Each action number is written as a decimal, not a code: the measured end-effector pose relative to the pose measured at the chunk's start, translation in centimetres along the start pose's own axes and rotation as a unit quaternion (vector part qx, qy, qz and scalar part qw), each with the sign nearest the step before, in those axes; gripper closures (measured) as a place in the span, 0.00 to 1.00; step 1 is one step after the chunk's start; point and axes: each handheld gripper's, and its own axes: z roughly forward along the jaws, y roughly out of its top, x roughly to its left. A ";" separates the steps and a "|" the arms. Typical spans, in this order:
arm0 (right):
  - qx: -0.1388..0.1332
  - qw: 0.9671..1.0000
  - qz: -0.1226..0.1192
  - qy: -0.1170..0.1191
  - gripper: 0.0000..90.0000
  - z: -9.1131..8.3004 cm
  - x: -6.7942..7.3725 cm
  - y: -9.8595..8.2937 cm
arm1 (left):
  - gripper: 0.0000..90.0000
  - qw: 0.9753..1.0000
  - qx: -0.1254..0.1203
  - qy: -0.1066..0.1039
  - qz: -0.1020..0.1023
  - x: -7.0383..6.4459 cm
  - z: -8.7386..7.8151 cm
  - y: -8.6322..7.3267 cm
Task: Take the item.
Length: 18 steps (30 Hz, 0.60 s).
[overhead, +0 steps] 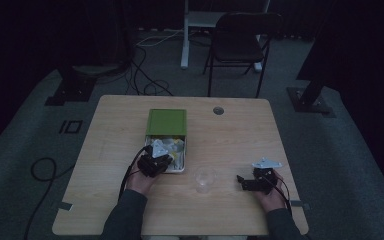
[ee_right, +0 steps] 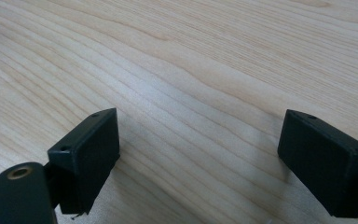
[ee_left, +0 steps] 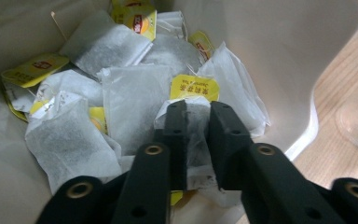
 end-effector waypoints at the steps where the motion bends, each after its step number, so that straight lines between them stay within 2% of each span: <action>1: 0.000 1.000 0.000 0.000 0.14 0.0 0.0 0.0 | 0.93 1.000 0.000 -0.001 0.001 0.0 0.0 0.0; 8: 0.000 1.000 0.000 0.000 0.14 0.0 0.0 0.0 | 0.96 1.000 -0.005 -0.003 0.002 -0.1 -0.7 0.1; 18: 0.000 1.000 0.000 0.000 0.14 0.0 0.0 0.0 | 0.96 1.000 -0.018 -0.023 -0.001 0.3 -1.9 0.3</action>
